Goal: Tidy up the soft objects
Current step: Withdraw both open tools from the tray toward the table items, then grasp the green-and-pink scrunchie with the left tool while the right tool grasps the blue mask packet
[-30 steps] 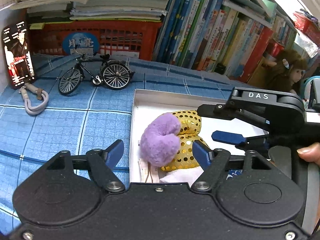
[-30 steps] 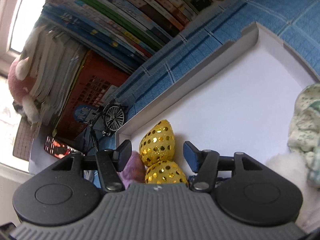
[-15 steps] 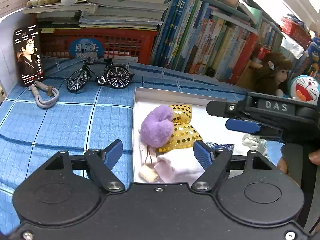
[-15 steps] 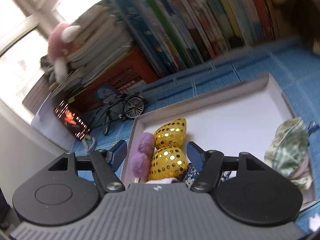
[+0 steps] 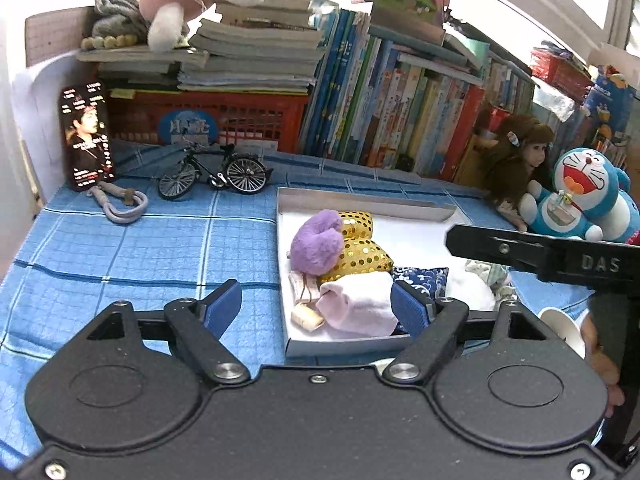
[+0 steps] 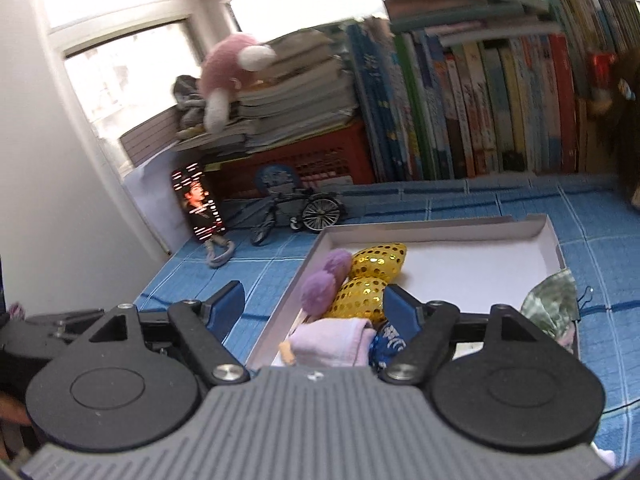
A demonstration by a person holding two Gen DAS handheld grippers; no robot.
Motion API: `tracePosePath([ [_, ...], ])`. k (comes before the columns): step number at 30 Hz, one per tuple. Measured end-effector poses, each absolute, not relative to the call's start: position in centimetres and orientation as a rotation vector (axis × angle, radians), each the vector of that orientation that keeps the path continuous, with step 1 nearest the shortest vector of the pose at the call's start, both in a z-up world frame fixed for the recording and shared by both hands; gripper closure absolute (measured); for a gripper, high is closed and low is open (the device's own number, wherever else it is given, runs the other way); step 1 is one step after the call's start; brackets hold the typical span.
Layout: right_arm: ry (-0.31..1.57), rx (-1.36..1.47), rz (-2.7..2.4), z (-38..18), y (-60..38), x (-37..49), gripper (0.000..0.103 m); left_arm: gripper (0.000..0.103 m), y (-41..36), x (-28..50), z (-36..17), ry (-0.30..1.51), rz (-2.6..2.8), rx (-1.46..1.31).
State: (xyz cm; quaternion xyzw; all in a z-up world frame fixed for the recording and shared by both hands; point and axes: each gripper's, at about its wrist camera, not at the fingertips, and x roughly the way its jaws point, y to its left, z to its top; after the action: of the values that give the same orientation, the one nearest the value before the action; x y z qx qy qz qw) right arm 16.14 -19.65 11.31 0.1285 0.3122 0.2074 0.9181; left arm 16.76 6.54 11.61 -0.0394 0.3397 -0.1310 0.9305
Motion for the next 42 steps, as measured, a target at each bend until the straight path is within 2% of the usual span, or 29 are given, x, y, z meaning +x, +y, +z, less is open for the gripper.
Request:
tracePosePath([
  [13,0.485,0.084,0.435,11.0,-19.2,8.4,0.014,0.02,8.9,10.8,9.9,0.63,-0.251,-0.107],
  [29,0.387,-0.042,0.403,7.9,-17.5,3.2,0.012,0.014,11.0,7.8,6.3,0.57,-0.155,-0.074],
  [37,0.366,-0.084,0.408,6.1,-16.7,1.5,0.012,0.014,11.9,7.5,4.6,0.587,-0.111,-0.063],
  [42,0.415,-0.085,0.437,4.7,-16.7,1.1,0.012,0.014,12.4,7.7,3.8,0.596,-0.087,-0.075],
])
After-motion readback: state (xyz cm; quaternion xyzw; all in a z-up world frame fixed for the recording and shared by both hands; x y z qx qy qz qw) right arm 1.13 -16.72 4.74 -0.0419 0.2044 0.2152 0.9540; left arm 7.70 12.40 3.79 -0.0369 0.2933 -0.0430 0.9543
